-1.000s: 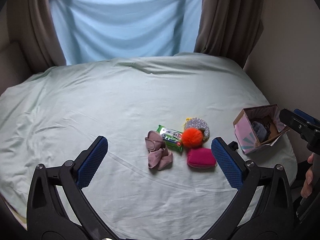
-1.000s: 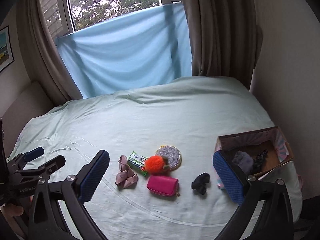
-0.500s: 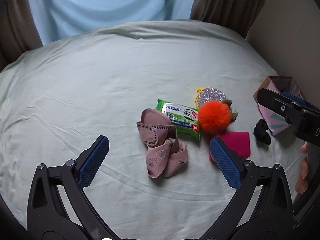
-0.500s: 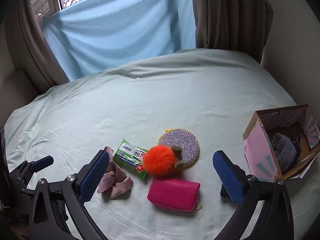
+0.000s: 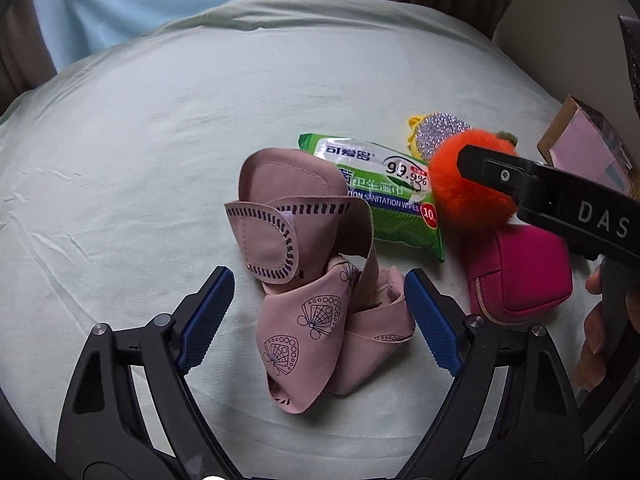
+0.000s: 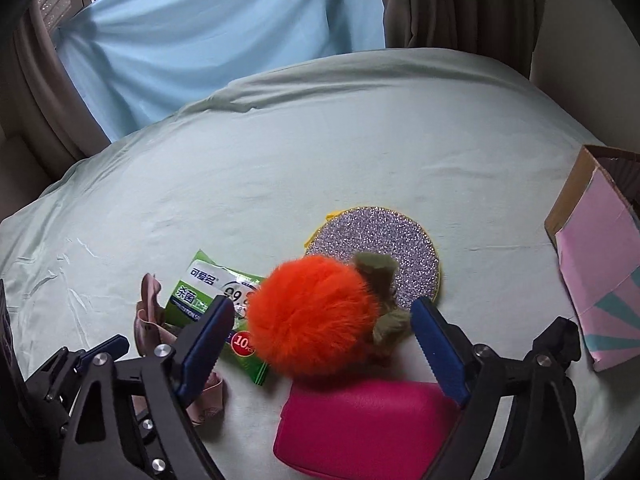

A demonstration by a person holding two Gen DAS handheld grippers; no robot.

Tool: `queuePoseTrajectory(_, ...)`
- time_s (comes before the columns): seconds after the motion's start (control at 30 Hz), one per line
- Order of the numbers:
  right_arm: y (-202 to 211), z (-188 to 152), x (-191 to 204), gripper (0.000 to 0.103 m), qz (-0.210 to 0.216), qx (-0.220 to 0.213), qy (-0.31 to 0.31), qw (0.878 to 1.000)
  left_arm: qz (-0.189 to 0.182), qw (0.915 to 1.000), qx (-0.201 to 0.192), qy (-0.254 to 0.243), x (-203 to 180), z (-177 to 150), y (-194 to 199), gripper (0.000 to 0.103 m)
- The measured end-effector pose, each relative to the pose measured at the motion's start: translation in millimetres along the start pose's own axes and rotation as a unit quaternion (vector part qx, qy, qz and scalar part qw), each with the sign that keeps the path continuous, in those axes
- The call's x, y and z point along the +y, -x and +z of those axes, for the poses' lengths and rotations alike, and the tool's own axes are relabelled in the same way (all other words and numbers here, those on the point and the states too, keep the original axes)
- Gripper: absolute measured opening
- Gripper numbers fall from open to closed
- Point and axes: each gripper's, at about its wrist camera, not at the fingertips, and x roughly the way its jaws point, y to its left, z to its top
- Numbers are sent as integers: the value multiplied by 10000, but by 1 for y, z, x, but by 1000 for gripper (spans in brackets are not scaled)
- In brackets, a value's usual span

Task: Organize soft objects
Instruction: 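Close the left tool on the pink fabric mask while the right tool grasps the orange pompom, then lift the pink mask and orange pompom with both tools toward the box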

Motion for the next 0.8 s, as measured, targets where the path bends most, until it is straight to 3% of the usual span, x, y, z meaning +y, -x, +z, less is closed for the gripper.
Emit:
queuePoseTrajectory(0.1,-8,-3,-3,71,-19,75,-69,9999,-1,10000,49,-48,-1,-4,-6,79)
queuePoseTrajectory(0.3,-12,-4,1,53,22,73,-68,9999,-56,9998,139,-107,0,-2,-7,48)
queuePoseTrajectory(0.37,-11,-3,3,48,11,57,-70,10000,-22,9998,161,-103,3,1,-5,34)
queuePoseTrajectory(0.43,-11,-3,5,47,18,68,-76,9999,-52,9998,192,-10,7,4,-6,28)
queuePoseTrajectory(0.7,-7,-5,10,35,-17,55,-5,10000,-80,9994,183,282,16,8,-1,23)
queuePoseTrajectory(0.8,2,-1,9,25,-3,-27,16,10000,-79,9991,140,388,18,9,7,23)
